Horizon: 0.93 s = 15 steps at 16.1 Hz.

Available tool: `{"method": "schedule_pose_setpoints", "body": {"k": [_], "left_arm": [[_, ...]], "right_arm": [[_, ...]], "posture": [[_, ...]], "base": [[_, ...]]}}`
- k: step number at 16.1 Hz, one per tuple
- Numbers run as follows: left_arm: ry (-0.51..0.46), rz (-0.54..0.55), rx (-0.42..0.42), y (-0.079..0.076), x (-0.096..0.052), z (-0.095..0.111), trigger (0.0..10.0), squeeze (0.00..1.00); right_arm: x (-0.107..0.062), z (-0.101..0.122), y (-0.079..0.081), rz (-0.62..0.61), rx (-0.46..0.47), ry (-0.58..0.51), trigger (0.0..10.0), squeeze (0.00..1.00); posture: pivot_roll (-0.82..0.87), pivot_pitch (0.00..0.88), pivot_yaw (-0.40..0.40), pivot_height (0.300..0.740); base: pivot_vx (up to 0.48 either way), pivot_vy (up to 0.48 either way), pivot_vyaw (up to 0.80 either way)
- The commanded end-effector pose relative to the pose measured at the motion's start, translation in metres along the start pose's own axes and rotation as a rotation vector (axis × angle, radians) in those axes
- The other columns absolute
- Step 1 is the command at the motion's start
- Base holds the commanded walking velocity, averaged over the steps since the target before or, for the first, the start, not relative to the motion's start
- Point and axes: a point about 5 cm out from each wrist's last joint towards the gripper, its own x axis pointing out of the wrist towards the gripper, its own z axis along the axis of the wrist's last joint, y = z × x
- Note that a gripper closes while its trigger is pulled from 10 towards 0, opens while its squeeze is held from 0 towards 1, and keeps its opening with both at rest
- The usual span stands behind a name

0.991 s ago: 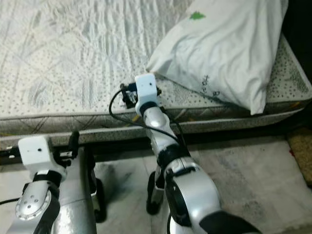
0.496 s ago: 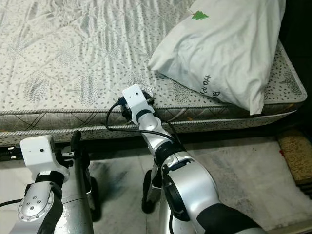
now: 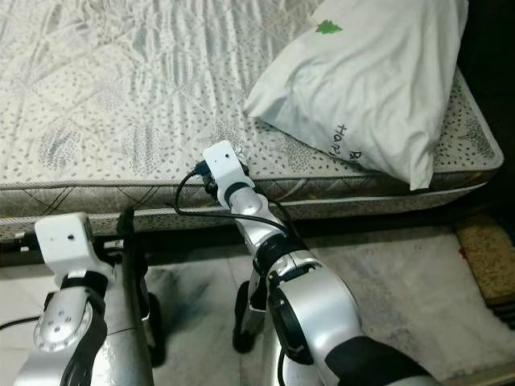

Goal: Clean up the room

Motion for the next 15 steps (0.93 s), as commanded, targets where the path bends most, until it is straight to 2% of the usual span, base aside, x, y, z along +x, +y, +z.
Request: {"method": "schedule_pose_setpoints", "body": {"k": [1, 7, 11, 15], "left_arm": [[0.019, 0.004, 0.002, 0.000, -0.001, -0.005, 10.0, 0.00], [-0.029, 0.017, 0.022, 0.005, 0.018, -0.001, 10.0, 0.00], [-0.073, 0.013, 0.038, 0.008, 0.037, 0.004, 10.0, 0.00], [-0.100, 0.000, 0.058, 0.015, 0.063, 0.006, 10.0, 0.00]], "right_arm": [[-0.007, -0.031, 0.020, 0.048, 0.067, 0.118, 0.0, 0.00], [-0.009, -0.038, 0.007, 0.038, 0.162, 0.157, 0.0, 0.00], [-0.011, -0.042, -0.013, -0.013, 0.221, 0.173, 0.0, 0.00], [-0.014, -0.039, -0.040, -0.080, 0.294, 0.118, 0.0, 0.00]], "posture": [[0.18, 0.272, -0.178, 0.515], [0.19, 0.187, -0.186, 0.515], [0.19, 0.104, -0.177, 0.515], [0.14, 0.000, -0.128, 0.515]], "base": [[0.000, 0.000, 0.00], [0.000, 0.000, 0.00], [0.000, 0.000, 0.00], [0.000, 0.000, 0.00]]}}
